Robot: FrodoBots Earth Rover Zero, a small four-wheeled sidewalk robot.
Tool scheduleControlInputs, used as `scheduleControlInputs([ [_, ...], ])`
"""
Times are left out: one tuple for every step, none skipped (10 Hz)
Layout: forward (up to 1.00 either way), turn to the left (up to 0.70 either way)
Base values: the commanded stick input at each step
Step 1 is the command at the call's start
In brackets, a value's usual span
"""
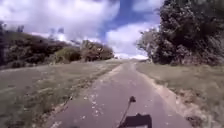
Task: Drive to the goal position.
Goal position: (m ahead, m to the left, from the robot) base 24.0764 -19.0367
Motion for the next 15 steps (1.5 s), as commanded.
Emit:
scheduleControlInputs([
  [1.0, 0.01],
  [1.0, 0.01],
  [1.0, 0.01],
  [1.0, 0.01],
  [1.0, 0.01],
  [1.0, 0.01],
  [1.0, -0.01],
  [1.0, -0.13],
  [1.0, -0.25],
  [1.0, -0.39],
  [1.0, -0.39],
  [1.0, -0.38],
  [1.0, -0.36],
  [1.0, -0.03],
  [1.0, -0.01],
])
